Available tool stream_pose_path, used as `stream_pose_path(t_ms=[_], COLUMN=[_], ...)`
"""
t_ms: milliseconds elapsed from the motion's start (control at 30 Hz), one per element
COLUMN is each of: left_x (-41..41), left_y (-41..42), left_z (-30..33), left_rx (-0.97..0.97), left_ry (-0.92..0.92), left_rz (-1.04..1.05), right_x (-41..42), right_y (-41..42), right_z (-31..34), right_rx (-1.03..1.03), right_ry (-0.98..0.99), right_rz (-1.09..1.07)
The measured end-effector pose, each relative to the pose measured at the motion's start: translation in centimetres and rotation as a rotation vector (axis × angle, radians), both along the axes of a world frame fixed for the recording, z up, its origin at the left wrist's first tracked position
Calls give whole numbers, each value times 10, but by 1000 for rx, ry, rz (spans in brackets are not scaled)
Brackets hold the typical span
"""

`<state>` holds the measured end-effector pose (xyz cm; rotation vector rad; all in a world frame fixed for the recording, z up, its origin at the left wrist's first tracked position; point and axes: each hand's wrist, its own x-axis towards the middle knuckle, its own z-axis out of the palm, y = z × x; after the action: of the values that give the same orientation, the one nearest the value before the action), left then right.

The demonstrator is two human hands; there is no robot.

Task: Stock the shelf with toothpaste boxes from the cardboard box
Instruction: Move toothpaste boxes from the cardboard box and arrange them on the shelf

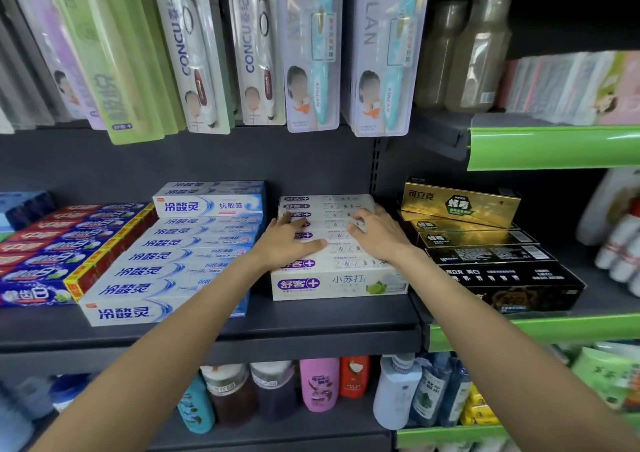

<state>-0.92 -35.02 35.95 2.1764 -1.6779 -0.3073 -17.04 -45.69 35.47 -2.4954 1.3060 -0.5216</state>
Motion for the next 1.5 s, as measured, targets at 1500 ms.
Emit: stream_pose_path(t_ms=[1500], left_x=[-66], left_y=[16], left_z=[5], left_rx=[127], left_ry=[-584], left_rz=[-141], right_x=[-84], right_y=[62], right_z=[9], right_rx=[-274], right_ry=[77], right_rz=[170])
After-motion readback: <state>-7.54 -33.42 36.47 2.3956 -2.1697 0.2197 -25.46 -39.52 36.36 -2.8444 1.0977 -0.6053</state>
